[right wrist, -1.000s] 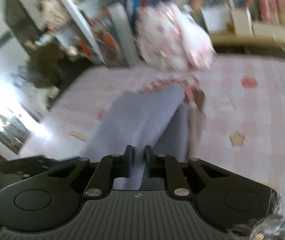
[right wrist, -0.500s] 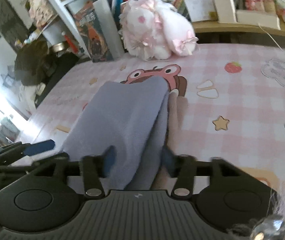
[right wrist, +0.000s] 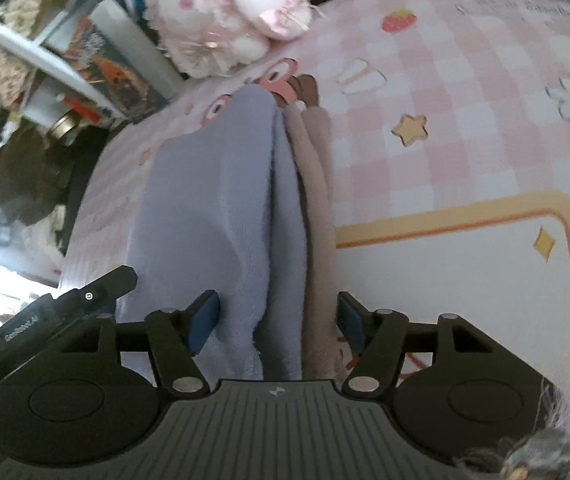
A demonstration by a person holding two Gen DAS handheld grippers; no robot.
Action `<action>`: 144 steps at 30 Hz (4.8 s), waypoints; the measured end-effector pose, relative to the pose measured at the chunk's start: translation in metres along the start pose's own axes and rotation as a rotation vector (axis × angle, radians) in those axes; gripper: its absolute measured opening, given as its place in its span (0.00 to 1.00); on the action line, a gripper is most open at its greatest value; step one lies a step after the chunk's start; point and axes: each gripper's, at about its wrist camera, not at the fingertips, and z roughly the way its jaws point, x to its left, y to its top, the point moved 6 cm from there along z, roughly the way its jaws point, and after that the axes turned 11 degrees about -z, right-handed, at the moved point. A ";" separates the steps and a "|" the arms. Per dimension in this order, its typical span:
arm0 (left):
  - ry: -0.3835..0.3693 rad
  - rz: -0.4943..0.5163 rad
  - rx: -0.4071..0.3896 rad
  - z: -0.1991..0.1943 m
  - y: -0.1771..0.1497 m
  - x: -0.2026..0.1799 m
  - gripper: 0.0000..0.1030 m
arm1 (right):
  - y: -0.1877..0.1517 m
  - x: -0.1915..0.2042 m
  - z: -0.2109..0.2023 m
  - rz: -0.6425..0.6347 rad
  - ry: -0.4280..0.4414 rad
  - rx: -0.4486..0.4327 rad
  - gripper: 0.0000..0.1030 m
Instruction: Fold clothes
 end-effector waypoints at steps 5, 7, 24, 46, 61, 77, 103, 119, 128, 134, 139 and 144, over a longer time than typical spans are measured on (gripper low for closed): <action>-0.056 -0.052 0.085 0.014 0.001 0.008 0.69 | -0.002 0.007 0.003 0.001 -0.066 -0.013 0.50; -0.060 -0.046 0.092 0.014 -0.001 0.007 0.61 | -0.003 0.013 0.002 -0.035 -0.103 -0.025 0.38; -0.113 0.093 0.198 0.007 -0.006 0.009 0.59 | -0.042 0.030 -0.011 -0.021 -0.222 -0.076 0.44; -0.072 0.064 0.022 -0.021 -0.029 -0.018 0.51 | -0.031 0.037 -0.037 -0.268 -0.097 -0.111 0.27; -0.025 0.047 -0.067 -0.052 -0.044 -0.023 0.51 | -0.035 0.049 -0.052 -0.381 -0.018 -0.117 0.27; -0.053 0.084 -0.052 -0.062 -0.039 -0.010 0.51 | -0.047 0.067 -0.050 -0.367 -0.046 -0.140 0.27; -0.169 0.167 -0.005 -0.083 0.094 0.103 0.51 | -0.014 0.202 0.048 -0.362 -0.183 -0.219 0.27; -0.167 0.150 -0.061 -0.027 0.192 0.121 0.50 | 0.082 0.217 0.122 -0.454 -0.229 -0.258 0.27; -0.156 0.149 -0.066 0.016 0.226 0.117 0.50 | 0.126 0.201 0.155 -0.466 -0.274 -0.255 0.27; -0.116 0.171 -0.038 0.039 0.228 0.118 0.51 | 0.130 0.188 0.174 -0.454 -0.295 -0.237 0.27; -0.108 0.167 -0.039 0.042 0.223 0.126 0.54 | 0.127 0.178 0.182 -0.405 -0.291 -0.224 0.30; -0.077 0.189 -0.056 0.040 0.221 0.125 0.57 | 0.126 0.176 0.182 -0.389 -0.310 -0.219 0.41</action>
